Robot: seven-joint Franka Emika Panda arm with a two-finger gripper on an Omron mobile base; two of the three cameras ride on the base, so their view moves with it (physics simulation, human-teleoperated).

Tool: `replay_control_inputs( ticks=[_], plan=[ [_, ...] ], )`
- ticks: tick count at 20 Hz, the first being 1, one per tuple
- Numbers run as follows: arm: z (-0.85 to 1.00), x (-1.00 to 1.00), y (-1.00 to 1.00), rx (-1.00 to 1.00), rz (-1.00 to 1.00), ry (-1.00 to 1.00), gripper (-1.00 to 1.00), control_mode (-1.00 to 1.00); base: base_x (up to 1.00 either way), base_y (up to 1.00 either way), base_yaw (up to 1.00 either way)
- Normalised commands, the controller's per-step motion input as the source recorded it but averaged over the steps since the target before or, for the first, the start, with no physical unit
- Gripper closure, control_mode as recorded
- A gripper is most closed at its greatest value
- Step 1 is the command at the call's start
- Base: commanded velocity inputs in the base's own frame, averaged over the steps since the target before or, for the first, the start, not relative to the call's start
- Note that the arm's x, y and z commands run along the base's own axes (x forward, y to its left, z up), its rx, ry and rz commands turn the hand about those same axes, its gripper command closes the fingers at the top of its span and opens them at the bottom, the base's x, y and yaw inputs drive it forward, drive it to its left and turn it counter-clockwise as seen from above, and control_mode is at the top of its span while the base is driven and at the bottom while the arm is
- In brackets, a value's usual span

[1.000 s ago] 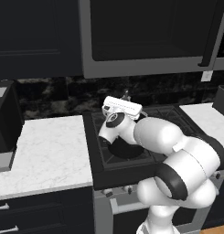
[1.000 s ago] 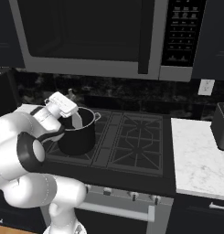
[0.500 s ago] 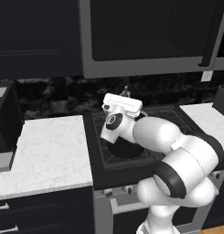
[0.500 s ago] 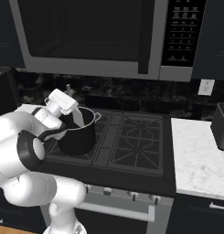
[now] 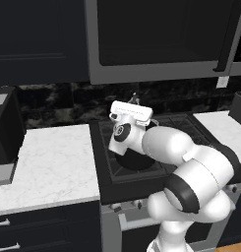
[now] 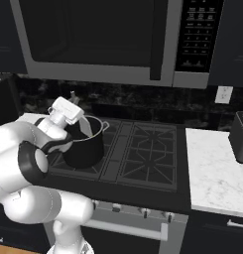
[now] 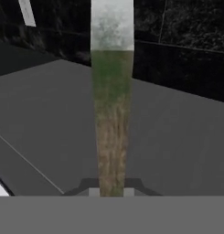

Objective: Put the eggplant and lime in the pot. Retrieve the spatula and lightly stir the vegetables in the pot.

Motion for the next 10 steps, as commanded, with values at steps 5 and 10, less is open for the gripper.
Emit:
replay_control_inputs(
  ticks=[5, 10],
  plan=[
    [-0.67, 0.0, 0.0, 0.0, 0.0, 0.0, 1.0, -1.0, 0.0, 0.0, 0.0],
    [-0.83, 0.0, 0.0, 0.04, 0.0, 0.09, 1.0, -1.0, 0.0, 0.0, 0.0]
  ],
)
